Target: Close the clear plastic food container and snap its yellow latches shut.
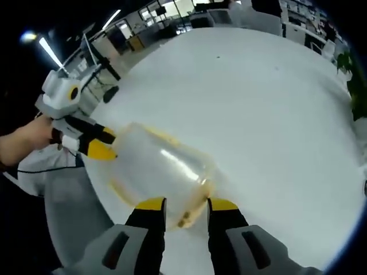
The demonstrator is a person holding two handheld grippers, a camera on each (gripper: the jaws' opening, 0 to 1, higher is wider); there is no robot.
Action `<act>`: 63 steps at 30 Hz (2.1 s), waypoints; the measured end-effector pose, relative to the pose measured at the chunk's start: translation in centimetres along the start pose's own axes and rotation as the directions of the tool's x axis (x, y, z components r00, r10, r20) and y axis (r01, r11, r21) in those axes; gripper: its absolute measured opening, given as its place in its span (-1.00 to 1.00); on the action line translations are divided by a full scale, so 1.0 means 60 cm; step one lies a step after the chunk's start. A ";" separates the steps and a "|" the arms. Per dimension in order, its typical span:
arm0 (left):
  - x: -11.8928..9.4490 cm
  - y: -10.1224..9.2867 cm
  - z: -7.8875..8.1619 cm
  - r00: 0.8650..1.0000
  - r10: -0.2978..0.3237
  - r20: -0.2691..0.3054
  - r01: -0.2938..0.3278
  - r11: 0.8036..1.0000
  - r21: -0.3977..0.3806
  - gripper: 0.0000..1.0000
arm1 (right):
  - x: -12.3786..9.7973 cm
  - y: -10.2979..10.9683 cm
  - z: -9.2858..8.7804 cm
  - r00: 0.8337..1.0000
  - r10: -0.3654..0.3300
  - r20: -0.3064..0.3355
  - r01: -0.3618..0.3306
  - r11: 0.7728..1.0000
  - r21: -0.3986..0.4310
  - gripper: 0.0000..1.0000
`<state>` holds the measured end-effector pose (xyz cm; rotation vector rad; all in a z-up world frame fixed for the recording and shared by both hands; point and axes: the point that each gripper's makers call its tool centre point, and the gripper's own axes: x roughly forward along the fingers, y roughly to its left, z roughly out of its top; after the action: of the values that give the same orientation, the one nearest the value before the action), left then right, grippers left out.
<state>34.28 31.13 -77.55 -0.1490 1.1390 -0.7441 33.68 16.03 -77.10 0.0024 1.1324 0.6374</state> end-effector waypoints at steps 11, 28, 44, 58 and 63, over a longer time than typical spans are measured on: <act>0.001 0.000 0.000 1.000 -0.025 0.007 0.025 1.000 -0.015 -0.45 | 0.001 0.001 -0.003 0.998 0.050 0.039 -0.053 0.995 0.084 -0.50; 0.009 0.002 0.007 0.999 -0.035 0.000 0.035 0.995 -0.093 -0.51 | 0.000 0.003 0.014 0.998 0.061 0.029 -0.065 0.990 0.124 -0.66; 0.002 0.005 0.003 0.998 -0.039 -0.043 0.035 0.996 -0.080 -0.48 | -0.009 0.010 -0.014 0.997 0.077 -0.013 -0.074 0.989 0.127 -0.61; 0.005 0.006 0.009 0.994 -0.068 -0.082 0.065 0.997 -0.038 -0.46 | -0.007 0.016 -0.029 0.996 0.045 0.079 -0.061 0.975 0.213 -0.60; 0.003 0.006 0.009 0.994 -0.072 -0.080 0.067 0.996 -0.060 -0.44 | -0.003 0.014 -0.022 0.997 0.045 0.068 -0.058 0.975 0.212 -0.58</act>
<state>34.94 31.17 -77.65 -0.2082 1.2388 -0.7855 32.12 16.26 -77.27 0.2355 1.1387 0.5551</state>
